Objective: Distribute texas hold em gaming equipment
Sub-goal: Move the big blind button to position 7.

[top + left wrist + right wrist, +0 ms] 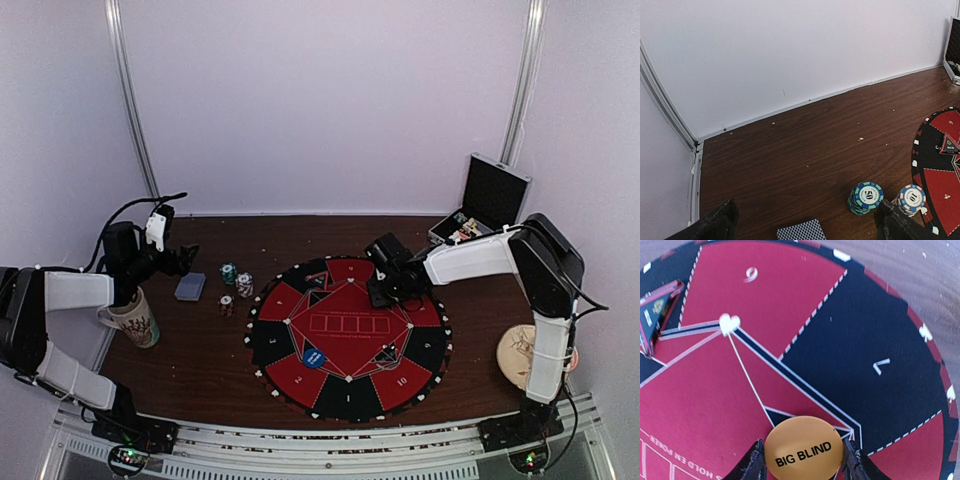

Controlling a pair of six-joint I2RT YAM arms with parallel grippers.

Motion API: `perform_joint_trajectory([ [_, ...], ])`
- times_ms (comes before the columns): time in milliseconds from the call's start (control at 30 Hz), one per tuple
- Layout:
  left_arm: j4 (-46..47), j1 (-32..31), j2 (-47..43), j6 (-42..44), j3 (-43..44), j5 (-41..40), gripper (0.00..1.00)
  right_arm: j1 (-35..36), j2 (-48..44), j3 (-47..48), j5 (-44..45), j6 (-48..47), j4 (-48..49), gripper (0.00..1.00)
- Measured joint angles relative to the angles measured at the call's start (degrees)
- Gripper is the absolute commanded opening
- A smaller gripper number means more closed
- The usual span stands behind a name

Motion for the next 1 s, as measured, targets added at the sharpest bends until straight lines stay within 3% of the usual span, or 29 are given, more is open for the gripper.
perform_joint_trajectory([
  [700,0.00,0.00,0.00,0.02,0.02,0.00,0.98,-0.39,0.02,-0.90,3.89,0.50,-0.35,0.52],
  [1000,0.00,0.00,0.00,0.02,0.02,0.02,0.98,-0.44,0.02,-0.90,4.31,0.42,-0.63,0.81],
])
